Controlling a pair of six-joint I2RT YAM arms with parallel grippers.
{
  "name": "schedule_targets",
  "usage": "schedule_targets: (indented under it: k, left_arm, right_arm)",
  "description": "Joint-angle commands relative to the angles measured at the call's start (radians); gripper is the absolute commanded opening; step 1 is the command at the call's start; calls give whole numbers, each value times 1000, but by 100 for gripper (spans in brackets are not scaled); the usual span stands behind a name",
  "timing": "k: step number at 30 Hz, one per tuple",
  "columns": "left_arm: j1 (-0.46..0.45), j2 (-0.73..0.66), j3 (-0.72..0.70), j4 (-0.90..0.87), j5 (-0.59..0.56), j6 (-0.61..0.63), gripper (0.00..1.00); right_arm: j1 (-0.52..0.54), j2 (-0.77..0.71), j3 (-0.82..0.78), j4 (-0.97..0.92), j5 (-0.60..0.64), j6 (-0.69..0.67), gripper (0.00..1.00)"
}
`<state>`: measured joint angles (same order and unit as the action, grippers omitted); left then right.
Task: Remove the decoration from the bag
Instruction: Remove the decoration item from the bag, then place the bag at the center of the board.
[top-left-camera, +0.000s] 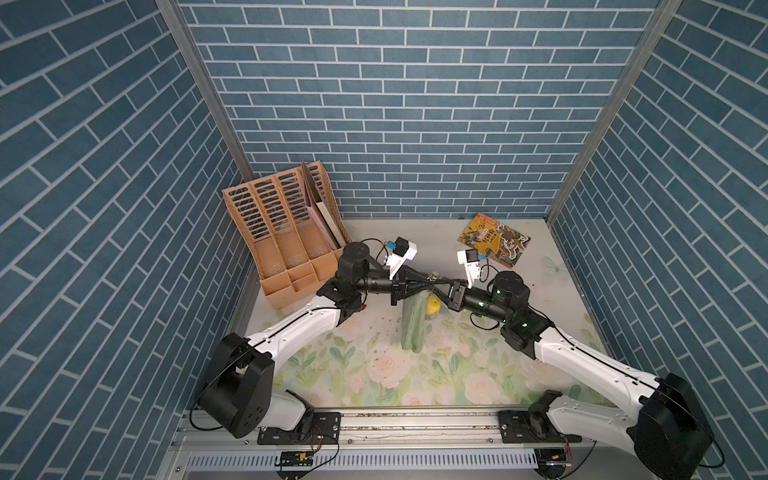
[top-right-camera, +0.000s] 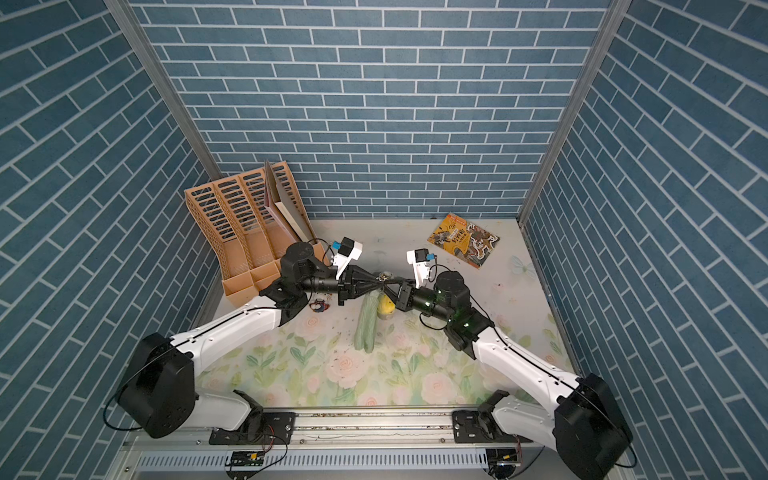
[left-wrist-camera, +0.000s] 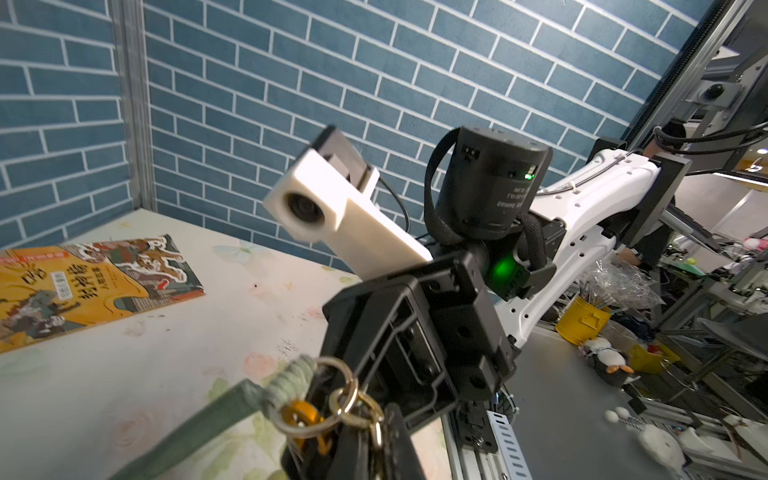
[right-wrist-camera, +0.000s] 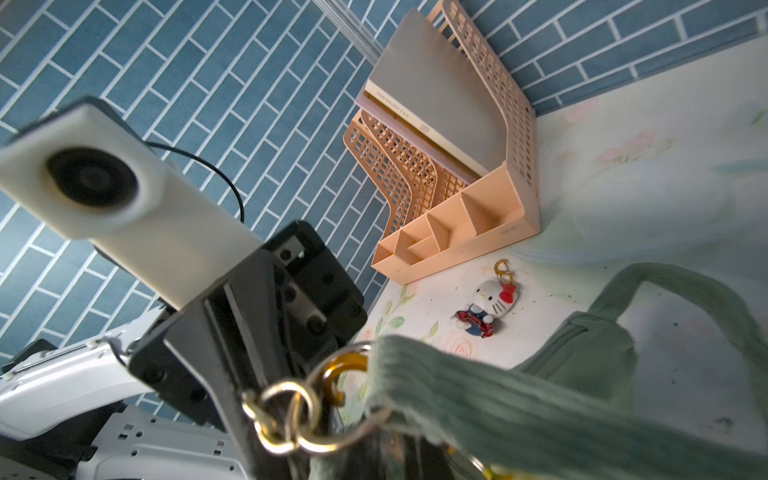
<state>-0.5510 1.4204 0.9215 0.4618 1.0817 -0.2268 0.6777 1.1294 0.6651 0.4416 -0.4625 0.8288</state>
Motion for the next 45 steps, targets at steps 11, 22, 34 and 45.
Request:
schedule_targets:
  k: [11,22,34,45]
  left_arm:
    - [80,22,20,186,-200,-318,6]
    - [87,229,229,-380,-638,-153,21]
    - [64,266,335,-355,-599,-227,33]
    - [57,241,411,-413,-636,-227,54]
  right_arm:
    - [24,6,-63,-37,88,-172,9]
    - [24,-84,-6,-231,246,-355,10]
    - [-18,-33,100,-365,427,-556,10]
    - [-52,-3,134,-379,499,-676,10]
